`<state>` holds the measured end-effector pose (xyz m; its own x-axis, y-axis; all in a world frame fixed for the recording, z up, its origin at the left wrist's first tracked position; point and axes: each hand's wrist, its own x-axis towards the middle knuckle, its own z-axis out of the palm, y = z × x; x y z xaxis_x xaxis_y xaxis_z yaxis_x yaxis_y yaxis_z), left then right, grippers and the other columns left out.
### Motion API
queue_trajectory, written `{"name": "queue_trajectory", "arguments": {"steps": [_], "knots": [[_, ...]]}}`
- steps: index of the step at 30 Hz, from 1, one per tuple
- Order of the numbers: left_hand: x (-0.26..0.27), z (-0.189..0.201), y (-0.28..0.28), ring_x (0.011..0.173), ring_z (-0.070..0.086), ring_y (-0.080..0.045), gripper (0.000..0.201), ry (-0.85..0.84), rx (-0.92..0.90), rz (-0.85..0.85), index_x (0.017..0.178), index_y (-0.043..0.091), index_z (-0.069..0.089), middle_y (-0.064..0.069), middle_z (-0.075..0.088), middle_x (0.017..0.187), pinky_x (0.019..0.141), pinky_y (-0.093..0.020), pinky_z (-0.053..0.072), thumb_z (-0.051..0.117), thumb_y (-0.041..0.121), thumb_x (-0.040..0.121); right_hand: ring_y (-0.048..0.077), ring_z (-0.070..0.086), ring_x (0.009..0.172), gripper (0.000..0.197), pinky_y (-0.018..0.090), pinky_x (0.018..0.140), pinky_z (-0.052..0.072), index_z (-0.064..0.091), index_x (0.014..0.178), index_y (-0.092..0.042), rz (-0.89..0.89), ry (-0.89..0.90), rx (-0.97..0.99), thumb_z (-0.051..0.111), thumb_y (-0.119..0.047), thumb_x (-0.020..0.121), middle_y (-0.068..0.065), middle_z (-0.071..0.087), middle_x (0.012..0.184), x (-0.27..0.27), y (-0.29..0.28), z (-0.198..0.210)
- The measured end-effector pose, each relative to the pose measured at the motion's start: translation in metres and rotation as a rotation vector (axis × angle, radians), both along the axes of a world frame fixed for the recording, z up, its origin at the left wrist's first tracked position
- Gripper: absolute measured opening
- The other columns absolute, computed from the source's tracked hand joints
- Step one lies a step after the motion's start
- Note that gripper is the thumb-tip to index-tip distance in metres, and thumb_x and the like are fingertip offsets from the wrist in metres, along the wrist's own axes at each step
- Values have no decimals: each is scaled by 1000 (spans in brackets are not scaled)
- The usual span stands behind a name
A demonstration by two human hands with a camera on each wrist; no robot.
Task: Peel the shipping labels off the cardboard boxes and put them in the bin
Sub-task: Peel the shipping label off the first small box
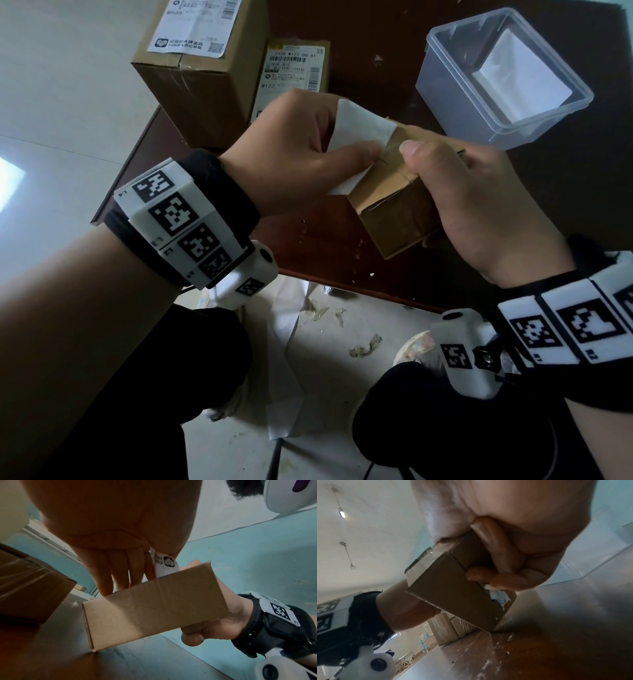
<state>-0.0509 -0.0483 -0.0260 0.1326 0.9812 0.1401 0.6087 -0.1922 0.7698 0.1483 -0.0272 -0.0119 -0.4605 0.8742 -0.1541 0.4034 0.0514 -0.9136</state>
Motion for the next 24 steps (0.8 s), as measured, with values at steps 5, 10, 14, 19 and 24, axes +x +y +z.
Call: {"name": "queue_trajectory", "arguments": {"steps": [5, 10, 14, 19, 24], "knots": [[-1, 0, 0, 74, 63, 16, 5, -24, -8, -1, 102, 25, 66, 24, 63, 84, 62, -3, 43, 68, 22, 99, -3, 56, 51, 62, 6, 44, 39, 59, 49, -52, 9, -24, -16, 46, -44, 109, -13, 50, 48, -1, 0, 2], [-4, -1, 0, 73, 64, 14, 4, -44, -36, 11, 102, 22, 69, 21, 66, 82, 62, -4, 43, 69, 22, 98, -4, 56, 50, 65, 6, 43, 39, 58, 47, -56, 22, -27, -12, 46, -43, 109, -15, 51, 46, -3, -3, 5], [-5, -2, 1, 72, 65, 13, 2, -48, -51, 23, 99, 24, 69, 22, 66, 80, 61, -4, 44, 70, 24, 97, -4, 56, 53, 64, 6, 45, 39, 60, 48, -54, 25, -31, -5, 46, -43, 110, -14, 52, 48, -2, -3, 5], [-6, -4, 1, 70, 66, 6, 13, -52, -39, 51, 96, 11, 73, 13, 70, 82, 59, -7, 45, 71, 24, 97, -8, 56, 51, 68, 5, 45, 38, 59, 45, -54, 44, -16, -9, 46, -39, 110, -19, 52, 45, -3, -3, 5], [-7, -5, 2, 68, 65, 8, 7, -63, -51, 48, 96, 15, 72, 15, 68, 79, 58, -6, 43, 70, 23, 97, -7, 56, 49, 68, 5, 45, 38, 60, 46, -52, 47, -13, -8, 45, -39, 111, -17, 51, 44, -2, -2, 3]]}}
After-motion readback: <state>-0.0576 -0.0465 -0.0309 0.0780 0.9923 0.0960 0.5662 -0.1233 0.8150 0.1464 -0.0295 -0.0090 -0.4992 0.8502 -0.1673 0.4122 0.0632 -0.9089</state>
